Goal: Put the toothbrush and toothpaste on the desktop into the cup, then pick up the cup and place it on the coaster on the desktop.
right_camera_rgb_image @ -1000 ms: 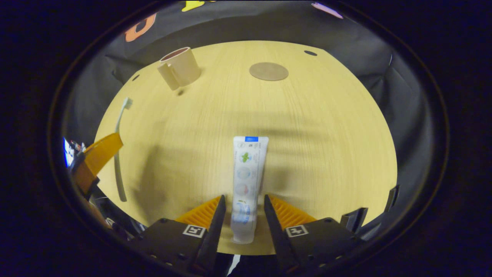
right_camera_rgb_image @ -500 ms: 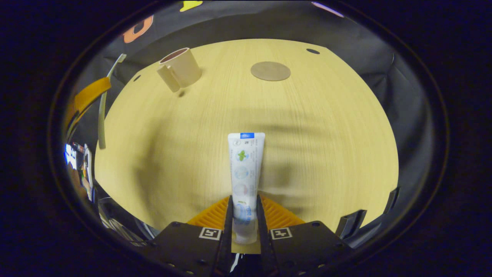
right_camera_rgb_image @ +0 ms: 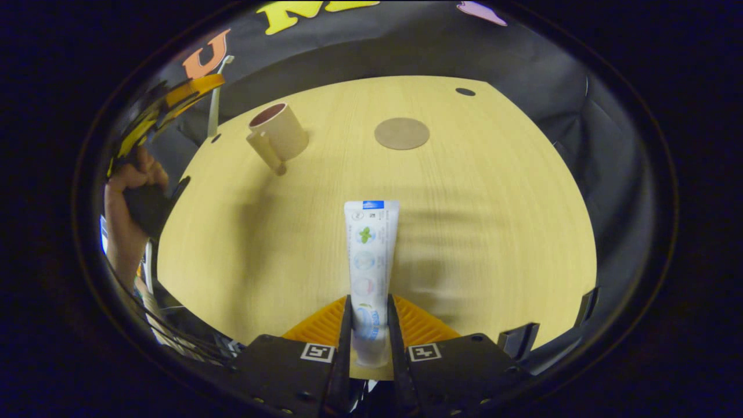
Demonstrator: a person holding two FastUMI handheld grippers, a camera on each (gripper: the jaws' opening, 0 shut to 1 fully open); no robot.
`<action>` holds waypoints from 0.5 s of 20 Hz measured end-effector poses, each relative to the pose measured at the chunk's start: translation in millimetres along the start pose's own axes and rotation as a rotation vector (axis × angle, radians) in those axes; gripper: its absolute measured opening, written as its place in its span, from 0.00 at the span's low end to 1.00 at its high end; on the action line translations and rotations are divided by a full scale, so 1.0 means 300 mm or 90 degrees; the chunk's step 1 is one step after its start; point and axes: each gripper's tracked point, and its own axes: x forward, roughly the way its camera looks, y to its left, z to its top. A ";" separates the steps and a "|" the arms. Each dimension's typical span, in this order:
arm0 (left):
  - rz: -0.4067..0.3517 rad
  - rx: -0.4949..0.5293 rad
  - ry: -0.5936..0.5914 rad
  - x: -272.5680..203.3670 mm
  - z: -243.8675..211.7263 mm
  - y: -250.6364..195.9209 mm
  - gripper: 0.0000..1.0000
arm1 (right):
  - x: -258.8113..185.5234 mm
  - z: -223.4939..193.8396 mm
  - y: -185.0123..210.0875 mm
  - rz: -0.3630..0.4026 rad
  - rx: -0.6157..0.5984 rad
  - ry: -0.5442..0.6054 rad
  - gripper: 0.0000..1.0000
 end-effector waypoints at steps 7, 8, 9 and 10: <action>-0.010 -0.020 -0.009 0.118 -0.042 -0.025 0.08 | -0.013 0.014 -0.012 0.008 0.009 -0.004 0.31; -0.009 -0.019 -0.010 0.126 -0.042 -0.025 0.08 | -0.015 0.012 -0.006 0.012 0.009 -0.002 0.31; -0.010 -0.019 -0.011 0.135 -0.046 -0.029 0.08 | -0.015 0.014 -0.007 0.014 0.008 -0.001 0.31; -0.010 -0.017 -0.009 0.144 -0.057 -0.033 0.08 | -0.013 0.014 -0.015 0.013 0.007 -0.001 0.31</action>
